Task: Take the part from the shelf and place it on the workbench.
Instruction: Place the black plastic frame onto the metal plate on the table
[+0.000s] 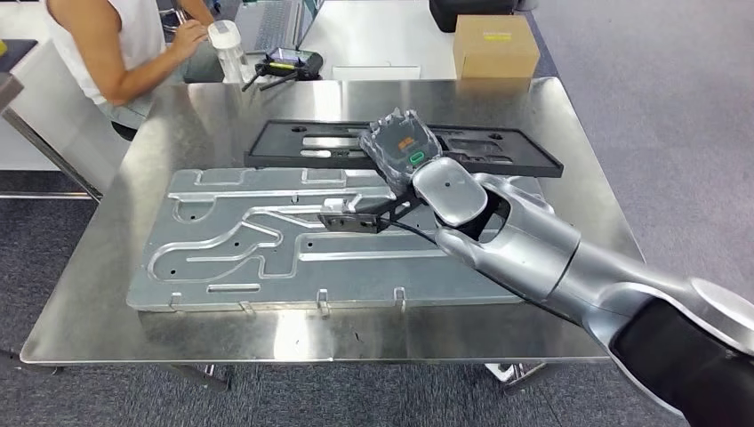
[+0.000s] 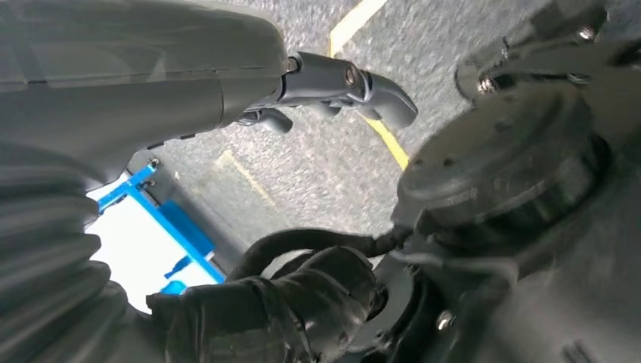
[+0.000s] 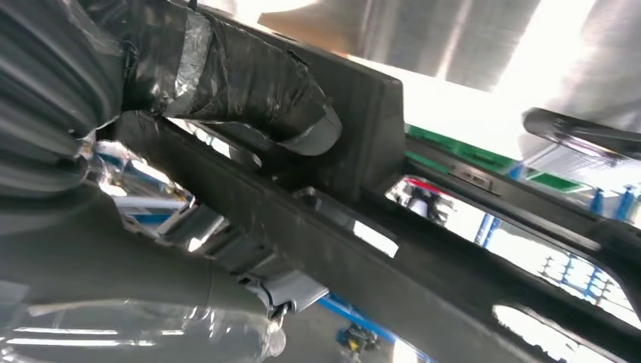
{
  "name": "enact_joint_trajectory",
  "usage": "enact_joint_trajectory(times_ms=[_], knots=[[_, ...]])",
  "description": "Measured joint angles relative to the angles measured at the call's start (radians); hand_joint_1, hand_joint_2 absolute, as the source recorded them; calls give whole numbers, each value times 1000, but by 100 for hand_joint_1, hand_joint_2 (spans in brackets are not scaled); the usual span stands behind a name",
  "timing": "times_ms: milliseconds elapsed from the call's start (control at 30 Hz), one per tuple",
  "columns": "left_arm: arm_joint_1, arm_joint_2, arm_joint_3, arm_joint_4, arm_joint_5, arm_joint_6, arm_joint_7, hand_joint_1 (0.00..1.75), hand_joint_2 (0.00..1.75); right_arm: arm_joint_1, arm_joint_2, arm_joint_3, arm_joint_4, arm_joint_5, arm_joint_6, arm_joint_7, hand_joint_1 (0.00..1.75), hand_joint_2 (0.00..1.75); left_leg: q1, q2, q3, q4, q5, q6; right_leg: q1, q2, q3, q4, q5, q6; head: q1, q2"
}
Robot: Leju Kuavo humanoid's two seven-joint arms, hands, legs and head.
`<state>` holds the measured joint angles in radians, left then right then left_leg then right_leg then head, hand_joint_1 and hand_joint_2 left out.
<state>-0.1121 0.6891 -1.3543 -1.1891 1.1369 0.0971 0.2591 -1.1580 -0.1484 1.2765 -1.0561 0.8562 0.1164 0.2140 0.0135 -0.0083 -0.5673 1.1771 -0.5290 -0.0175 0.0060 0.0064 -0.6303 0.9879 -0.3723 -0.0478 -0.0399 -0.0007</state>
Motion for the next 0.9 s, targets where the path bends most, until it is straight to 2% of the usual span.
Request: enact_joint_trajectory(times_ms=[67,100,133,167,200,233,267,300,333,433,467,500,567,600,633,667,733,767,800,900], knots=[[2,0,0,0,1,2,0,0,175,3,2,1,0,-2,0,0,175,175,3,1,-85,89,-64,-9,-1,2,24,-1,-23,-2,-1,0],[4,0,-1,0,2,3,0,0,175,5,2,2,0,-3,0,-2,175,175,4,1,-113,97,-98,-12,-1,4,40,-1,-36,-1,-1,0],[5,0,-1,0,2,4,0,0,175,7,2,2,0,-4,0,-3,175,175,6,2,-129,81,-116,-15,-2,5,56,0,-49,1,-1,0],[6,0,-1,0,3,4,0,0,175,9,2,2,0,-5,0,-4,175,175,7,2,-134,40,-102,-16,-3,6,75,1,-64,4,-1,0],[7,0,-1,0,3,4,0,0,175,9,2,2,1,-6,0,-4,131,131,7,2,-132,-18,-50,-16,-4,6,92,3,-79,7,-1,0],[9,0,-1,0,3,4,0,0,175,9,2,3,1,-6,0,-4,87,87,7,3,-130,-83,26,-15,-3,6,108,11,-96,12,-2,0],[10,0,-2,0,3,5,0,0,175,9,3,4,1,-7,0,-5,44,44,5,4,-125,-128,97,-10,-2,8,120,19,-114,17,-3,0],[12,0,-2,0,4,5,0,0,175,10,4,5,2,-7,0,-5,0,0,3,4,-122,-151,150,-4,-1,10,129,28,-131,24,-4,0],[13,0,-2,0,4,5,0,0,131,9,5,7,3,-8,0,-5,0,0,0,4,-120,-156,169,2,0,11,135,34,-147,30,-4,0],[8,-1,-1,0,4,5,-1,0,0,-1,6,5,4,-8,-1,-6,0,0,4,5,-107,-149,156,20,2,9,138,49,-181,49,0,0],[5,-1,-1,0,4,5,-1,0,0,-7,6,3,3,-9,-2,-6,0,0,7,5,-103,-152,154,25,2,7,123,81,-200,54,2,0],[4,-1,0,0,4,5,-1,0,0,-10,6,2,4,-10,-2,-6,0,0,8,6,-100,-154,150,29,0,4,93,134,-224,58,4,0],[2,-1,0,0,5,5,-1,0,0,-9,6,2,4,-12,-2,-6,0,0,6,6,-94,-154,140,35,-3,3,7,263,-266,63,5,0],[3,-1,-1,0,5,5,-1,0,0,-5,6,3,4,-13,-2,-6,0,0,6,5,-90,-153,134,36,-4,3,-28,302,-265,64,5,0],[3,-1,-1,0,5,5,-1,0,0,-1,6,3,4,-14,-2,-6,0,0,6,5,-85,-152,127,36,-5,3,-49,308,-242,63,5,0],[3,-1,-1,0,5,5,-1,0,0,1,6,3,5,-15,-2,-6,0,0,6,4,-77,-151,120,35,-6,2,-52,275,-199,61,6,0],[3,-2,-1,0,6,5,-2,0,0,0,4,3,5,-15,-1,-6,0,0,5,2,-61,-149,108,30,-4,3,-24,149,-97,53,5,0],[3,-2,-1,0,6,5,-2,0,0,0,3,4,5,-16,-1,-6,0,0,3,0,-57,-147,104,26,-3,3,-8,96,-65,48,5,0],[2,-2,-1,0,7,5,-2,0,0,0,3,4,6,-17,0,-6,0,0,2,-1,-56,-147,103,22,-1,3,1,65,-51,44,4,0],[2,-2,-2,0,7,5,-2,0,0,0,2,5,6,-18,0,-7,0,0,3,-2,-61,-149,101,11,-1,3,6,47,-51,33,5,0]])
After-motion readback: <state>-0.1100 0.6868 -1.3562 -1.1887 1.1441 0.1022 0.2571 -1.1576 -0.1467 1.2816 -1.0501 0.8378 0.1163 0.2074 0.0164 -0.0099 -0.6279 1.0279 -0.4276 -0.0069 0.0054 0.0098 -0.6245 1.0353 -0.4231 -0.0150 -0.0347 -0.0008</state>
